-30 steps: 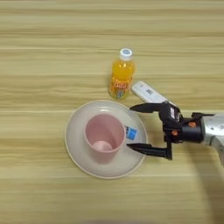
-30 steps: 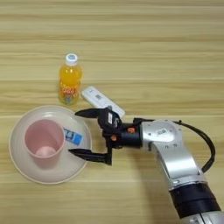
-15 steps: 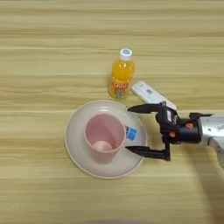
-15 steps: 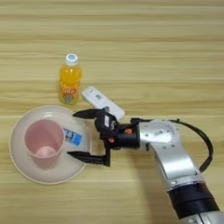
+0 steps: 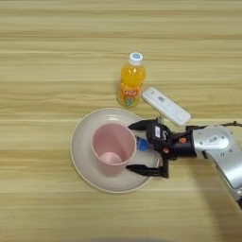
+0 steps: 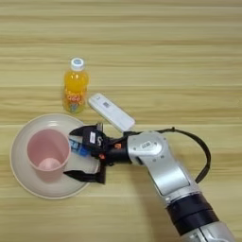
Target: Move the objects on the table
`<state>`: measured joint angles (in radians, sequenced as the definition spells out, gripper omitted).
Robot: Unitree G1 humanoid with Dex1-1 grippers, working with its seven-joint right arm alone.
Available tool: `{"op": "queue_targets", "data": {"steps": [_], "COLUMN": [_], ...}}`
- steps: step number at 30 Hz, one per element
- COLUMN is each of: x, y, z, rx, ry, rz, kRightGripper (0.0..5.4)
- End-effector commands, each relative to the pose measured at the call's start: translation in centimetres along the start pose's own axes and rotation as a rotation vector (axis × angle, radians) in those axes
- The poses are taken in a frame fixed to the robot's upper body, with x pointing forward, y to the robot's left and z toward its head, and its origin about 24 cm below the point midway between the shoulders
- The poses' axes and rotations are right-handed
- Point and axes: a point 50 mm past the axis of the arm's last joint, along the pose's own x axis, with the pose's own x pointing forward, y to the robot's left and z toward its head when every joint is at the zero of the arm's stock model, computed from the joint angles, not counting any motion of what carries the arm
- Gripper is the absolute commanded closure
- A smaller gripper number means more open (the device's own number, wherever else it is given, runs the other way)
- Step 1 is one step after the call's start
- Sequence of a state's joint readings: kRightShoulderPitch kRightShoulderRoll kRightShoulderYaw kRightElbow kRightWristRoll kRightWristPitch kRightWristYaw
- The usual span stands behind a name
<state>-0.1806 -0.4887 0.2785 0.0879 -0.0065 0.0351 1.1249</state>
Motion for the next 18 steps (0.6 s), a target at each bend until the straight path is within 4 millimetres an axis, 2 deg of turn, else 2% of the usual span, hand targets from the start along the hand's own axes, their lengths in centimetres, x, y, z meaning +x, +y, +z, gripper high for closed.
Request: {"op": "queue_targets", "data": {"steps": [1, 6, 8, 10, 18], "x": [-0.23, -0.04, -0.04, -0.02, 0.0], "y": [-1.75, -1.84, -1.87, -1.89, -1.97], "z": [1.23, 0.99, 0.97, 1.01, 1.1], "rx": [-0.057, -0.046, -0.047, -0.049, -0.053], "ry": [0.035, 0.068, 0.074, 0.075, 0.075], "rz": [-0.043, -0.032, -0.032, -0.033, -0.039], "kRightGripper": [0.19, 0.87, 1.41, 1.67, 2.44]}}
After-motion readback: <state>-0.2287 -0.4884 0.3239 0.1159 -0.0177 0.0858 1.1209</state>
